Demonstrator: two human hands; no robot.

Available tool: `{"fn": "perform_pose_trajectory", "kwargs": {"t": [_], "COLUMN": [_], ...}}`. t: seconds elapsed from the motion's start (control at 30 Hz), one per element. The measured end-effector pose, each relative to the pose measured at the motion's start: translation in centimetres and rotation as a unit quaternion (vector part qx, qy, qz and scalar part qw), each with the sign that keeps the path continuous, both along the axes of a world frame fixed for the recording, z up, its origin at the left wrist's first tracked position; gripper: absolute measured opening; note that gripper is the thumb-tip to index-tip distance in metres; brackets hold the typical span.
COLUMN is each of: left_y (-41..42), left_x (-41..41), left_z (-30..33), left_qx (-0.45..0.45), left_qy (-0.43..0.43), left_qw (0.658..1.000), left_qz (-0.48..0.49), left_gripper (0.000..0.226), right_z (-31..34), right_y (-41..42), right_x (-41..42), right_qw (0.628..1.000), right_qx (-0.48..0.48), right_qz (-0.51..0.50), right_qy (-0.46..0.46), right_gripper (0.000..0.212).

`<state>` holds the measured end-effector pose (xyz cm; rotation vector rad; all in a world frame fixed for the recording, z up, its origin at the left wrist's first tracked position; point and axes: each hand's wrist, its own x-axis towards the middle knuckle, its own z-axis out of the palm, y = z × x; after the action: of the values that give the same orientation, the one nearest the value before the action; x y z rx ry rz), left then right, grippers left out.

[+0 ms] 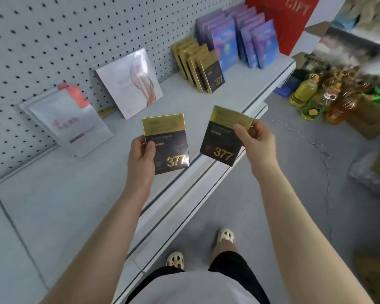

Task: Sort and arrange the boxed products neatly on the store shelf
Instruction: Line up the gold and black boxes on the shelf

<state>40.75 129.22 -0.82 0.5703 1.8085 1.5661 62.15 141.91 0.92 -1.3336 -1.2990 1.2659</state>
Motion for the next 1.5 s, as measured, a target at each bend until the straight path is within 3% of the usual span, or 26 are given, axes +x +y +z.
{"fn": "perform_pose_trajectory", "kwargs": {"t": [0.13,0.3,0.47,0.67,1.1,1.17,1.27,1.37,1.43,1.5], "left_y": [6.0,13.5,18.9,21.5,24.3,24.8,25.9,27.6,28.8,29.7], "left_x": [0.2,1.4,3.4,4.2,5.1,5.9,7.4,9.2,10.2,10.8], "left_z": [-0.9,-2.0,-2.0,-2.6,-2.4,-2.1,-2.0,-2.0,-2.3,-2.9], "left_qx": [-0.011,-0.014,0.004,-0.009,-0.033,-0.039,-0.036,-0.033,-0.044,-0.074], "left_qy": [0.008,-0.012,-0.047,-0.03,-0.004,0.002,0.006,0.021,0.049,0.088], "left_qw": [0.999,0.991,0.975,0.961,0.969,0.972,0.975,0.98,0.979,0.976], "left_qz": [0.037,0.132,0.216,0.276,0.245,0.232,0.218,0.196,0.191,0.185], "left_gripper": [0.013,0.013,0.016,0.016,0.019,0.02,0.02,0.019,0.019,0.023], "right_z": [-0.5,-1.2,-1.0,-1.4,-1.5,-0.7,0.6,0.7,0.3,0.1], "right_y": [8.7,20.9,30.8,36.9,37.5,37.1,36.1,35.8,36.7,38.1], "right_x": [-0.9,-2.6,-5.2,-8.8,-10.0,-10.0,-9.7,-9.1,-8.4,-7.6], "right_qw": [0.999,0.983,0.94,0.865,0.784,0.791,0.805,0.75,0.741,0.755], "right_qx": [0.012,0.04,0.069,0.13,0.353,0.378,0.279,0.172,0.162,0.168], "right_qz": [0.048,0.171,0.313,0.454,0.42,0.41,0.496,0.616,0.631,0.615], "right_qy": [-0.022,-0.056,-0.114,-0.169,-0.291,-0.253,-0.166,-0.168,-0.161,-0.155], "right_gripper": [0.014,0.028,0.029,0.033,0.036,0.027,0.021,0.028,0.023,0.021]}}
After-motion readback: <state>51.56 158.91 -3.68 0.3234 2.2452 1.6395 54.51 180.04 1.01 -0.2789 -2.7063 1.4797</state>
